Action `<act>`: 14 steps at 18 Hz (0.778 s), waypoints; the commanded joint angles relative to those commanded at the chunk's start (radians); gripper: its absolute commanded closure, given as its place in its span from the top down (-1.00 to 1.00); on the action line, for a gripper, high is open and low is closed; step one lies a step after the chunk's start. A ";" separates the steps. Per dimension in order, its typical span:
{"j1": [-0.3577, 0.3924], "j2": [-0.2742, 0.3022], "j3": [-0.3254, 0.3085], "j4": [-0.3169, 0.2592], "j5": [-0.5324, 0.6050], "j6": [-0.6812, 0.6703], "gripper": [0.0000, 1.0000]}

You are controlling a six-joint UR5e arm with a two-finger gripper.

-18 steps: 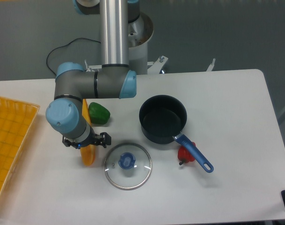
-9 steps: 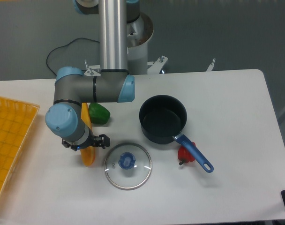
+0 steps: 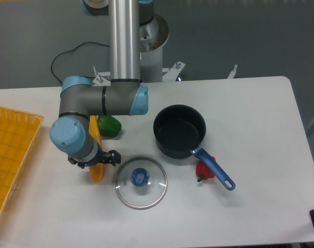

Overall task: Pick up the long bread
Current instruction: 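Close the gripper around the bread loaf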

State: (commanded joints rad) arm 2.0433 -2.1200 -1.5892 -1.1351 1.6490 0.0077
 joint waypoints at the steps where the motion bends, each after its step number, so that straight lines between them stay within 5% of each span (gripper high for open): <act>1: 0.000 0.000 0.000 0.000 0.000 0.002 1.00; 8: -0.009 -0.014 0.002 0.000 0.002 0.006 0.92; 14: -0.009 -0.014 0.008 0.000 -0.003 0.008 0.29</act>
State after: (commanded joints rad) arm 2.0341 -2.1338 -1.5815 -1.1351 1.6460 0.0153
